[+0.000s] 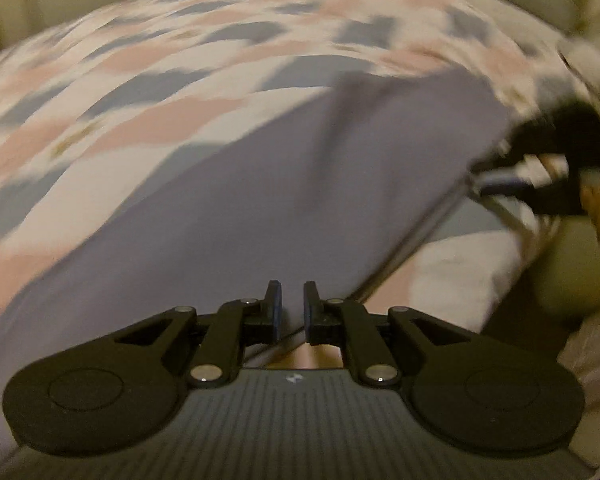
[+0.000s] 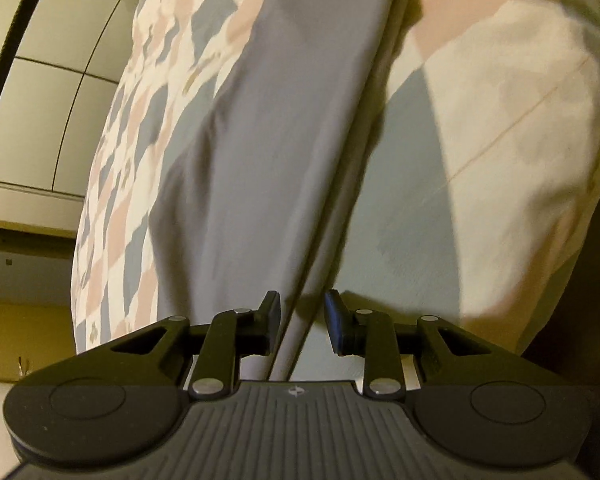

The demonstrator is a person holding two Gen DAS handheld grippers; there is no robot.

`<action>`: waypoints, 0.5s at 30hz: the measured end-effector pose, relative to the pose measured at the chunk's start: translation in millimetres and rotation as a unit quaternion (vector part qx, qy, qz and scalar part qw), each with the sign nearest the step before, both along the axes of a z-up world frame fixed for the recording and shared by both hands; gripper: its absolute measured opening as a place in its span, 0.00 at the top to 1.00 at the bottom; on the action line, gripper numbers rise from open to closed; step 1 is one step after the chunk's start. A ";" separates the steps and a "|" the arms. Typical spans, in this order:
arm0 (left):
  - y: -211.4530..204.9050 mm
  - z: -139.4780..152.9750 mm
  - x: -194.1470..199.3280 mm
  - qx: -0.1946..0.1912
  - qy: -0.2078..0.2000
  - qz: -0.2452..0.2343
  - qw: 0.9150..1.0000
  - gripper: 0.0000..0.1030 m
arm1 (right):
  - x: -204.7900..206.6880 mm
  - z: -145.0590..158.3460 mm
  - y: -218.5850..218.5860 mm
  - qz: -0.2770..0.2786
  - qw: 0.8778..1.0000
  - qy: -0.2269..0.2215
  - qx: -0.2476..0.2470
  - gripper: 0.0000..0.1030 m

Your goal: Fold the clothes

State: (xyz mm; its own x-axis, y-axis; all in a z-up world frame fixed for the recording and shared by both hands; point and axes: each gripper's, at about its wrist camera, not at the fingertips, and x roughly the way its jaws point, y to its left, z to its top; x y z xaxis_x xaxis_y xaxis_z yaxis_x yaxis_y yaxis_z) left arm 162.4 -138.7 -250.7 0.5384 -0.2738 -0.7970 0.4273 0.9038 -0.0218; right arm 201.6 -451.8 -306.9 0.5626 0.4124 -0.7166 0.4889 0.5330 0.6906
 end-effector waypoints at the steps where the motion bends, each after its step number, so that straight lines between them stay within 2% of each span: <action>1: -14.2 -2.7 1.4 0.012 -0.009 -0.021 1.000 0.92 | 0.5 -0.2 -4.1 -0.002 1.000 -0.003 -0.001 0.71; 7: -66.5 -19.3 -3.3 0.079 -0.039 -0.104 0.991 0.90 | 5.2 -1.2 -28.1 -0.013 1.000 -0.015 -0.002 0.71; 15: -92.3 -31.0 -5.4 0.139 -0.060 -0.143 0.978 0.84 | 6.2 -3.7 -57.9 -0.036 0.999 -0.023 0.011 0.71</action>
